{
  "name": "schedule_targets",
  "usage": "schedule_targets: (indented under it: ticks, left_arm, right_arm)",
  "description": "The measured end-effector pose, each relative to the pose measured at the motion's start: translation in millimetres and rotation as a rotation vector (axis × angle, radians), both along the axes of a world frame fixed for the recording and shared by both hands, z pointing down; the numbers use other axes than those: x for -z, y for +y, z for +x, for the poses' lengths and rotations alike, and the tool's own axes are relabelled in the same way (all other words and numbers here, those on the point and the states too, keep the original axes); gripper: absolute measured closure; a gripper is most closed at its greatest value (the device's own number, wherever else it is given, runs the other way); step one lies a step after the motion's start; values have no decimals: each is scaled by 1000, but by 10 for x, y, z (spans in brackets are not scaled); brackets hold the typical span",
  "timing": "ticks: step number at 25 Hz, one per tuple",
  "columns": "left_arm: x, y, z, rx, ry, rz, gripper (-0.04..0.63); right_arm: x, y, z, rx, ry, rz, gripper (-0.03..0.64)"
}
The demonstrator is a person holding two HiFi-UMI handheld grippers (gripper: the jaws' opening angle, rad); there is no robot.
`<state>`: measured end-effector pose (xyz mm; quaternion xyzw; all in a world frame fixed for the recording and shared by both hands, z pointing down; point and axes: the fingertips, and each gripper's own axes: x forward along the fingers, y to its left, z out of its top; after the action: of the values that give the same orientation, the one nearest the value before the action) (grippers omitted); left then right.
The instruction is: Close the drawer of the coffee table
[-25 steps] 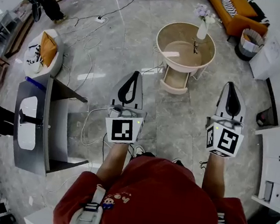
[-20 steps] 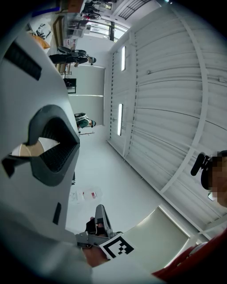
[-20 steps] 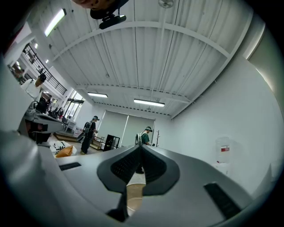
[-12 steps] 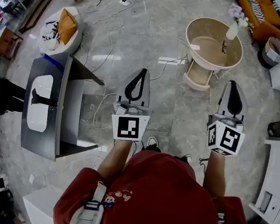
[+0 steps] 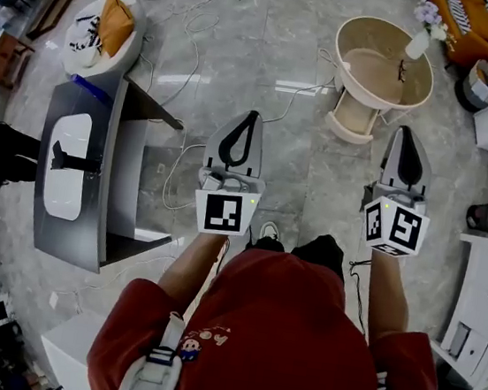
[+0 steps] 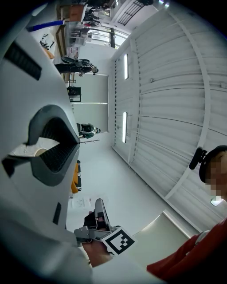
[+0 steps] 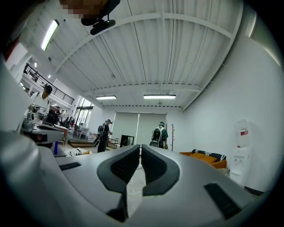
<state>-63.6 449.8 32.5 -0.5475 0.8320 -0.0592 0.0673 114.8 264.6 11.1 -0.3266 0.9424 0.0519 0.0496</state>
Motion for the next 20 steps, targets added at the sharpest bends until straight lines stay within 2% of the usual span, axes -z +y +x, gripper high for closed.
schedule_targets:
  ticks: [7,10,14,20]
  left_arm:
    - [-125,-313,21,-41,-50,15,583]
    - [-201,-589,17,-43,-34,12,584]
    - [-193,-1046,8,-72,27,119,583]
    - [-244,-1874,-66,-92,37,96,583]
  right_arm:
    - [-172,-68,-81,22,16,29,592]
    - [-313,-281,-59,7,17,17,592]
    - [-490,-651,-52,3,55,33,591]
    - [-558,-1418,-85,-24,43,-6,592]
